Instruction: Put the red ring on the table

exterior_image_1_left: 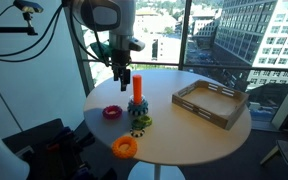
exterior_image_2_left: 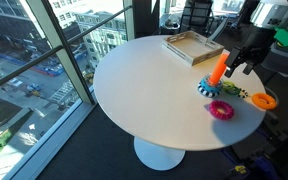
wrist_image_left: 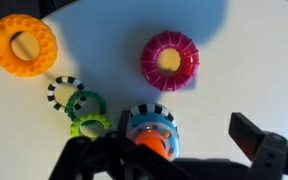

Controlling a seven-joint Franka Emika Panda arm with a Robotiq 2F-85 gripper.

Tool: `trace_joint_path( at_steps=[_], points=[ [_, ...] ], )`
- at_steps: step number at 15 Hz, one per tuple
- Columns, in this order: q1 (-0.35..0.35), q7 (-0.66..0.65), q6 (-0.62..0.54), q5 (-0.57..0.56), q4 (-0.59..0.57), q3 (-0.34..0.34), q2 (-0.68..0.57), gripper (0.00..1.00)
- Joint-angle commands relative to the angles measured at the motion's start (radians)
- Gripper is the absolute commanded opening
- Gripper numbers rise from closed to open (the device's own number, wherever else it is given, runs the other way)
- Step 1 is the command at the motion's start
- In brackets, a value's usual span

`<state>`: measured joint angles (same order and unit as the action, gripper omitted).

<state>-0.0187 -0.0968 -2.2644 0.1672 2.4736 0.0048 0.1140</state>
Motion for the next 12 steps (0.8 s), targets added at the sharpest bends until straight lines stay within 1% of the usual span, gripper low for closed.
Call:
trace_joint_path(
  at_steps=[1,4,8,12],
  points=[
    [0.021,-0.013,0.132,-0.021,-0.049,-0.012,0.08,1.0],
    [0.032,-0.015,0.221,-0.029,-0.088,-0.016,0.131,1.0],
    [0.043,-0.019,0.327,-0.096,-0.139,-0.007,0.187,1.0],
    [0.046,-0.026,0.375,-0.161,-0.172,-0.001,0.24,1.0]
  ],
)
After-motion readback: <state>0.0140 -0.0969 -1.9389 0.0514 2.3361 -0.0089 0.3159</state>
